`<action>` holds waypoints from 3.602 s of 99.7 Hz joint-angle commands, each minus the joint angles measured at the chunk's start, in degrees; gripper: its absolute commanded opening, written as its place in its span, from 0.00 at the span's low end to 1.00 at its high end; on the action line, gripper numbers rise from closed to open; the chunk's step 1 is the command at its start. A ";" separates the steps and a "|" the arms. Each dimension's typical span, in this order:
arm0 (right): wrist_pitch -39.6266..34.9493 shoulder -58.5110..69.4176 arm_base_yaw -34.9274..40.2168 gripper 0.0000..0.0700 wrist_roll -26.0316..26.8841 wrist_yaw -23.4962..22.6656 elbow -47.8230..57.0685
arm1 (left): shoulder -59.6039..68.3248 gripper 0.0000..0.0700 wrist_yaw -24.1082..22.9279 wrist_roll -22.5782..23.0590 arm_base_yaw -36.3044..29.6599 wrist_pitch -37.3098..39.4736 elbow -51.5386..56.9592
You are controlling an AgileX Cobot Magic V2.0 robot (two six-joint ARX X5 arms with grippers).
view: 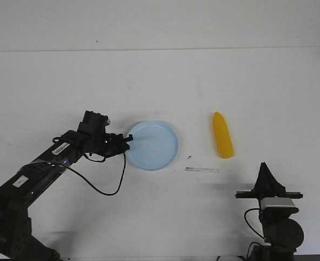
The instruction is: Place corn on plate with both arms
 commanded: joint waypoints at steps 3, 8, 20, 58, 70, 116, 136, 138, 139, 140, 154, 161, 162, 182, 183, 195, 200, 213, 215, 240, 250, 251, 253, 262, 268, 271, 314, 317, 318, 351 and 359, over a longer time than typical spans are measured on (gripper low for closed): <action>0.55 0.09 0.04 0.02 -0.09 0.00 -0.07 | 2.36 0.00 0.11 -1.03 -0.26 -0.46 0.55; 0.57 0.09 0.04 0.02 -0.09 0.00 -0.07 | 2.73 0.00 0.09 -0.98 -0.28 -0.87 0.55; 0.55 0.09 0.04 0.02 -0.11 0.00 -0.07 | 2.73 0.01 0.11 -0.72 -0.76 -0.57 0.55; 0.57 0.09 0.04 0.02 -0.09 0.00 -0.07 | 2.34 0.30 0.13 0.00 -1.99 -0.35 0.55; 0.57 0.09 0.04 0.02 -0.09 0.00 -0.07 | 0.44 0.30 0.07 1.79 -2.03 -0.17 0.55; 0.57 0.09 0.04 0.02 -0.11 0.00 -0.07 | -12.20 0.27 -15.08 11.34 1.53 2.75 0.17; 0.55 0.09 0.04 0.02 -0.11 0.00 -0.07 | -19.87 0.05 -16.28 15.19 4.70 13.22 -7.08; 0.55 0.09 0.04 0.02 -0.09 0.00 -0.07 | -20.92 0.05 -16.28 15.19 5.14 14.49 -8.24; 0.57 0.09 0.04 0.02 -0.11 0.00 -0.07 | -21.64 0.05 -16.28 15.19 5.46 15.32 -9.09; 0.55 0.09 0.04 0.02 -0.09 0.00 -0.07 | -22.10 0.05 -16.28 15.19 5.68 15.93 -9.68; 0.57 0.09 0.04 0.02 -0.11 0.00 -0.07 | -29.00 0.04 -16.68 15.28 9.11 23.52 -18.18; 0.57 0.09 0.04 0.02 -0.11 0.00 -0.07 | -32.63 0.00 -18.25 16.92 10.62 26.14 -22.27; 0.57 0.09 0.04 0.02 -0.11 0.00 -0.07 | -32.92 0.00 -18.40 17.25 10.71 26.29 -22.53; 0.57 0.09 0.04 0.02 -0.09 0.00 -0.07 | -43.76 0.00 -19.93 33.11 13.11 29.68 -31.69; 0.55 0.09 0.04 0.02 -0.11 0.00 -0.07 | -44.26 0.00 -19.93 33.42 13.20 29.73 -32.02; 0.57 0.09 0.04 0.02 -0.09 0.00 -0.07 | -49.75 0.00 -19.96 34.25 13.92 29.14 -34.62; 0.57 0.09 0.04 0.02 -0.11 0.00 -0.07 | -51.93 0.00 -20.02 34.25 13.94 28.22 -34.95; 0.57 0.09 0.04 0.02 -0.11 0.00 -0.07 | -56.89 0.00 -20.13 34.16 13.73 26.23 -34.95; 0.57 0.09 0.04 0.02 -0.09 0.00 -0.07 | -57.53 0.00 -20.13 34.16 13.73 26.18 -34.95; 0.57 0.09 0.04 0.02 -0.11 0.00 -0.07 | -65.07 0.00 -21.51 34.16 13.73 25.11 -34.95; 0.57 0.09 0.04 0.02 -0.09 0.00 -0.07 | -68.76 0.00 -24.09 34.16 13.75 22.93 -34.95; 0.55 0.09 0.04 0.02 -0.09 0.00 -0.07 | -68.94 0.00 -24.22 34.16 13.73 22.80 -34.95; 0.55 0.09 0.04 0.02 -0.11 0.00 -0.07 | -69.64 0.00 -24.65 34.16 13.75 22.29 -34.95; 0.57 0.09 0.04 0.02 -0.09 0.00 -0.07 | -72.96 0.00 -25.66 33.97 13.75 20.39 -34.95; 0.55 0.09 0.04 0.02 -0.09 0.00 -0.07 | -75.25 0.00 -25.66 33.73 13.73 19.12 -34.95; 0.55 0.09 0.04 0.02 -0.11 0.00 -0.07 | -76.39 0.00 -25.66 33.75 13.73 18.43 -34.95; 0.57 0.09 0.04 0.02 -0.09 0.00 -0.07 | -85.33 0.00 -25.66 33.79 13.73 9.94 -34.93; 0.55 0.09 0.04 0.02 -0.09 0.00 -0.07 | -85.33 0.00 -25.66 33.79 13.73 9.92 -34.93; 0.55 0.09 0.04 0.02 -0.09 0.00 -0.07 | -85.33 0.00 -25.66 33.79 13.73 9.90 -34.93; 0.57 0.09 0.04 0.02 -0.09 0.00 -0.07 | -85.31 0.00 -25.66 33.79 13.73 9.94 -34.93; 0.55 0.09 0.04 0.02 -0.11 0.00 -0.07 | -85.31 0.00 -25.66 33.79 13.73 9.94 -34.93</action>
